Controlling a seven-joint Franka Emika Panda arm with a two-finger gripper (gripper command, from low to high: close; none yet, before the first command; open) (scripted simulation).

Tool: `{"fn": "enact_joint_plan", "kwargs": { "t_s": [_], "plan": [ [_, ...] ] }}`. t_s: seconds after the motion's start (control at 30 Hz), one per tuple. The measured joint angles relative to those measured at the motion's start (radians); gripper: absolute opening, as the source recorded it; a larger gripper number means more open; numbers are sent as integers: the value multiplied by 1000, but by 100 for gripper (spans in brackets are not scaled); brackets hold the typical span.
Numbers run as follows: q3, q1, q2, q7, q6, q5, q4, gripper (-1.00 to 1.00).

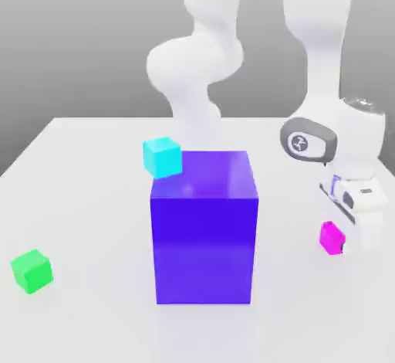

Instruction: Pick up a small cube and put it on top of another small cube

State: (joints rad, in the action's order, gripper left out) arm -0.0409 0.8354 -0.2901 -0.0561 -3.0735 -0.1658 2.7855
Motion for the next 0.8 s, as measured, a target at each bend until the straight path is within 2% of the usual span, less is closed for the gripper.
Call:
{"fn": "enact_joint_plan", "kwargs": {
  "t_s": [0.13,0.33,0.47,0.8],
  "plan": [
    [-11,-10,27,3,23,3,5,-100],
    [-86,-52,229,94,186,126,43,-100],
    [-19,-129,182,156,232,64,-69,-100],
    [224,-423,-5,508,336,-55,-392,-100]
  ]
}}
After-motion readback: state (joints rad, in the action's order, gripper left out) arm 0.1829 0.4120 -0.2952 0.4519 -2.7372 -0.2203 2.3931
